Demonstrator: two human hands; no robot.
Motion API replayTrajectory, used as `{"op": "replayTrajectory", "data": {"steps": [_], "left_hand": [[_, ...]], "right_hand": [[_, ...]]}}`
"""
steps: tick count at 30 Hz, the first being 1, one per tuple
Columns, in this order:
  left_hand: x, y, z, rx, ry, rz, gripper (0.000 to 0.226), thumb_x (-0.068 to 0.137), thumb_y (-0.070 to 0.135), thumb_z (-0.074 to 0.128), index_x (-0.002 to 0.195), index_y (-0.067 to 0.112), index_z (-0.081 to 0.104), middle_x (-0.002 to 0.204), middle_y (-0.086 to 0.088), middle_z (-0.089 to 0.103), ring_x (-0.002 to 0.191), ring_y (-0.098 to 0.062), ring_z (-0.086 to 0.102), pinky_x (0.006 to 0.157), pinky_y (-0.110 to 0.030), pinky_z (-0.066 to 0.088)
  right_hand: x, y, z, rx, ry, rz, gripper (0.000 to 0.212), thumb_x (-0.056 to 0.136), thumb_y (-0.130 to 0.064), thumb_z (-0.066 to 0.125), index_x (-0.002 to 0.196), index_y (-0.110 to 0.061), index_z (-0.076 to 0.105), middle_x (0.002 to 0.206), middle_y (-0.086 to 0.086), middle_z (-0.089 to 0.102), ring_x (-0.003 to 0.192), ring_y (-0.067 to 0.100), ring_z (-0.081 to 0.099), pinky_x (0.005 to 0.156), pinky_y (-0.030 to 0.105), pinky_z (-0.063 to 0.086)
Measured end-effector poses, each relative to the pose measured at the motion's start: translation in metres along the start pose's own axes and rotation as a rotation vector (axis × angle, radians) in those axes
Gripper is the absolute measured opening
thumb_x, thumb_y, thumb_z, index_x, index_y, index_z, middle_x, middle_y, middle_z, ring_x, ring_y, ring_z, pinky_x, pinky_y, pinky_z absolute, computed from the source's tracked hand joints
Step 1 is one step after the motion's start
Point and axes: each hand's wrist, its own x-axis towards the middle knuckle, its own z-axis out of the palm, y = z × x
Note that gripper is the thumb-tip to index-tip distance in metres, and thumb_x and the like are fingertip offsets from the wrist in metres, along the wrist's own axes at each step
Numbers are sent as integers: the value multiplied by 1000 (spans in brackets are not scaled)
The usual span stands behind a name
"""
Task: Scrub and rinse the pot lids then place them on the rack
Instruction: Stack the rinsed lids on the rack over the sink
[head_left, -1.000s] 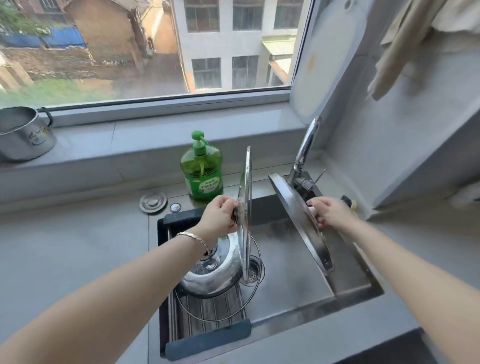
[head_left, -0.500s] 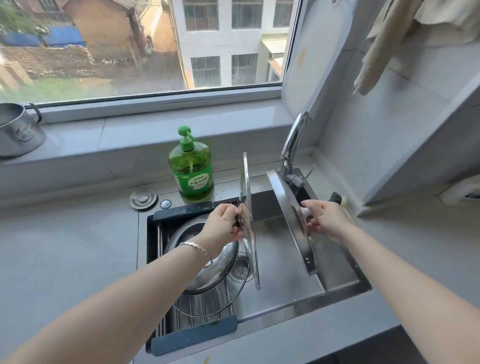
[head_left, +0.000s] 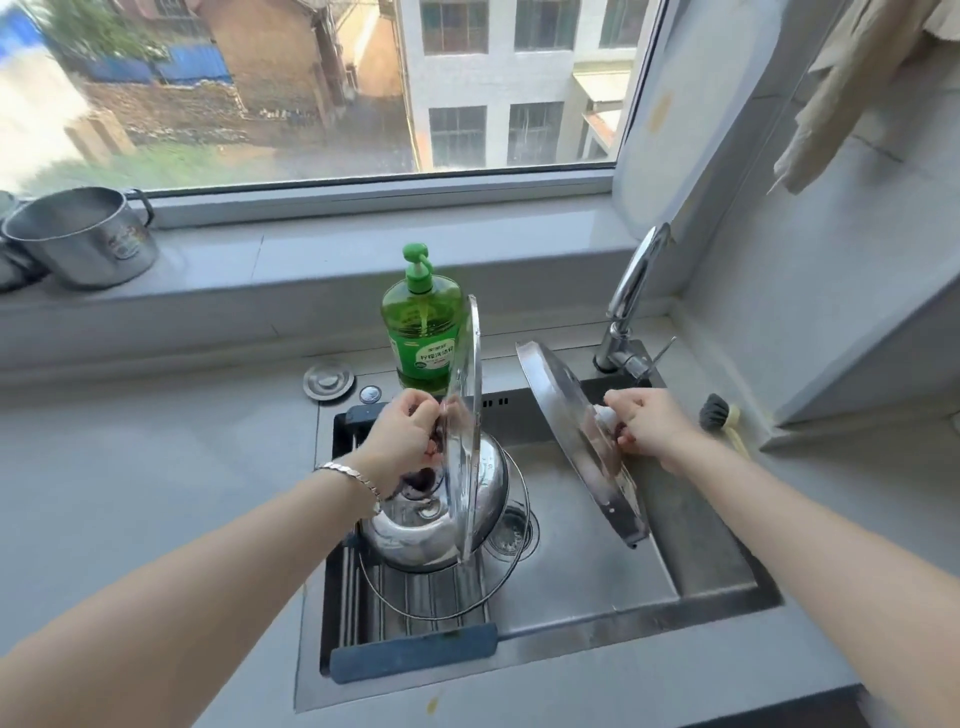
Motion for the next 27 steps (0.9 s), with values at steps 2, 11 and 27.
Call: {"op": "replayTrajectory", "data": {"steps": [2,11,27], "left_hand": [[1,-5,-33,93,73,19,12,99,14,38,100,9,48,80,-10,53,65,-21,52,70,-40,55],[-36,-57,-230,501,300,-6,4,91,19,49,89,16,50,72,-4,60,58,-17,51,60,-30,54],[-84,-232,-659,1061,325,-295,10,89,17,48,90,14,39,98,-8,56,82,-27,52,69,-31,39]], "right_hand": [[2,-12,17,-120,-33,-51,39,96,-16,49,58,-9,55,54,2,46,44,11,44,50,23,40],[-22,-95,179,-745,-313,-242,23,86,-24,53,67,-10,56,65,8,62,57,20,57,53,25,44],[-136,-199,629,-796,-500,-411,36,76,-25,61,109,-13,55,100,9,66,90,26,61,66,26,42]]}}
